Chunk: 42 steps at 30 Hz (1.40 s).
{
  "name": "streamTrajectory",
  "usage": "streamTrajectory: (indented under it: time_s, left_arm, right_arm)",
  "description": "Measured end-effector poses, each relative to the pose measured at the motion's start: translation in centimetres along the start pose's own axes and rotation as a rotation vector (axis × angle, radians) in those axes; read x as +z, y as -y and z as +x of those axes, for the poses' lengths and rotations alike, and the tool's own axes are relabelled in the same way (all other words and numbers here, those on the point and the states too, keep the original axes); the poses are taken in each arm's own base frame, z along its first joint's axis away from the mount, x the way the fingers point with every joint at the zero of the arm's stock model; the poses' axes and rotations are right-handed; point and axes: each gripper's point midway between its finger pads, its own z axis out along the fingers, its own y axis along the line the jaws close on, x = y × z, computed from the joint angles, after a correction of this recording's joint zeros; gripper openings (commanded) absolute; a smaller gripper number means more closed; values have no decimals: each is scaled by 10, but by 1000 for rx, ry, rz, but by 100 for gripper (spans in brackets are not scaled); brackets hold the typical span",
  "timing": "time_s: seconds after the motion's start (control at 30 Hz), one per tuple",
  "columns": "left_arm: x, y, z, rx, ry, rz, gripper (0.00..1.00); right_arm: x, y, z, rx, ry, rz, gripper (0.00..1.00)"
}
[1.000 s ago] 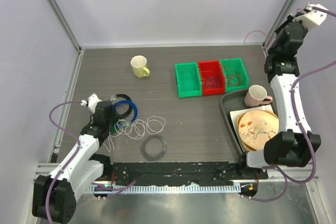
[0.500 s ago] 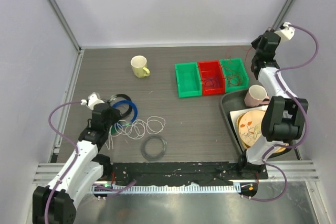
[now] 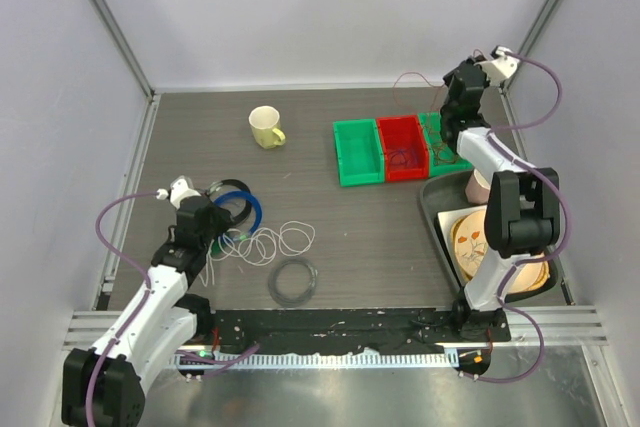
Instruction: Untangle the cables
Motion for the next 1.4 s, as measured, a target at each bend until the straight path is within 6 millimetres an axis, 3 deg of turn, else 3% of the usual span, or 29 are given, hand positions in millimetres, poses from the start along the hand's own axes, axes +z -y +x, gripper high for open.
streamTrajectory:
  time_s: [0.13,0.53,0.67,0.9,1.13,1.4]
  left_arm:
    - [-1,1,-2,0,7,7,0]
    - [-5,9,0,10,-8,55,0]
    - [-5,13,2,14,-20,75,0]
    - [-5,18,2,13,-25,99,0]
    - [-4,19,4,13,-29,114,0]
    - [-3,19,8,16,-44,115,0]
  right_arm:
    - [0,12,11,-3,18,42,1]
    - [-22,95,31,-109,83,322,1]
    - [-32,113,36,-137,87,376,1]
    - [-51,125,12,-103,148,406,1]
    - [-66,122,-14,-57,197,385,1]
    - [-83,148,-3,-110,174,450,1]
